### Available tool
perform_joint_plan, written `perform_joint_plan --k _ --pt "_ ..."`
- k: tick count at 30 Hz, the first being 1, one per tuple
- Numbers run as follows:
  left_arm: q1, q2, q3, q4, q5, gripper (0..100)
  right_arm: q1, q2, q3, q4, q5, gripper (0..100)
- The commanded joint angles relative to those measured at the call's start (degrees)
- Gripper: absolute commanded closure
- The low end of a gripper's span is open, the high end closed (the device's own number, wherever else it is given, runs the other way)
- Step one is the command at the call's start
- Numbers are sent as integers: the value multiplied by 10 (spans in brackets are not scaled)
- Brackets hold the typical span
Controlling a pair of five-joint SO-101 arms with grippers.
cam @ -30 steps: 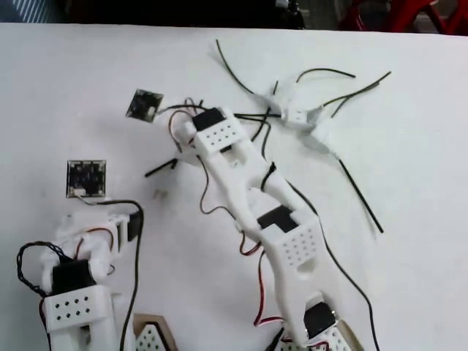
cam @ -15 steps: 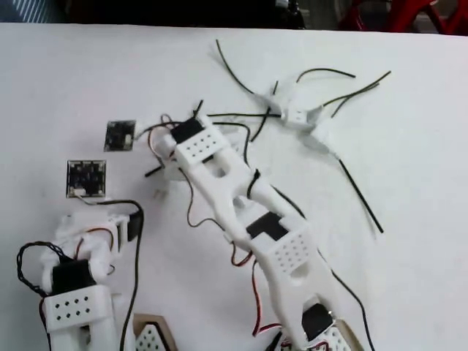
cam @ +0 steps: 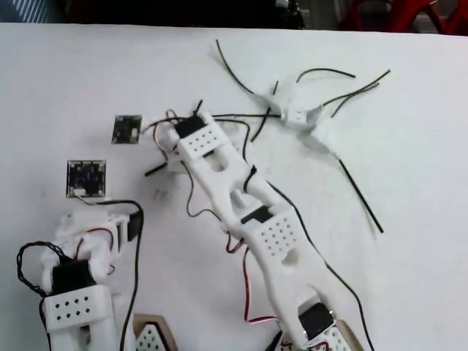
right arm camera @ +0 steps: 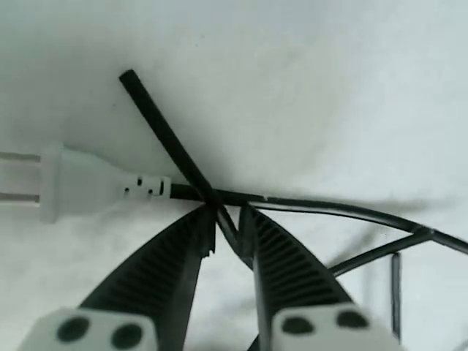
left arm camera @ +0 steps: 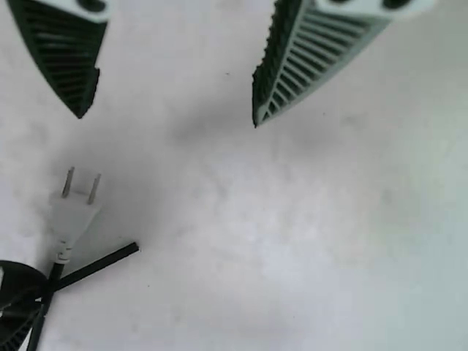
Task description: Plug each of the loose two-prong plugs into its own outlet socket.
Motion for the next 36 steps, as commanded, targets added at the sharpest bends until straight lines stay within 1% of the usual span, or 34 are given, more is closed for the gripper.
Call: perform_joint_plan --k 1,4,10,20,27,31,36 --pt "-2 -11 -3 -13 -1 669 4 -26 -62 32 -3 981" --pt "-2 -11 -3 -13 -1 669 4 -51 -93 75 -7 981" --pt "-2 -11 -3 -13 -1 669 4 -110 -139 159 -62 981" --pt "-2 -11 -3 -13 -1 669 7 -210 -178 251 -127 981" --pt "-2 -11 -3 -13 -1 669 39 -286 -178 309 -164 981" --pt "-2 -11 -3 -13 -1 669 58 -329 -167 315 -192 981" --pt "-2 -11 -3 -13 -1 669 65 -384 -95 315 -211 981"
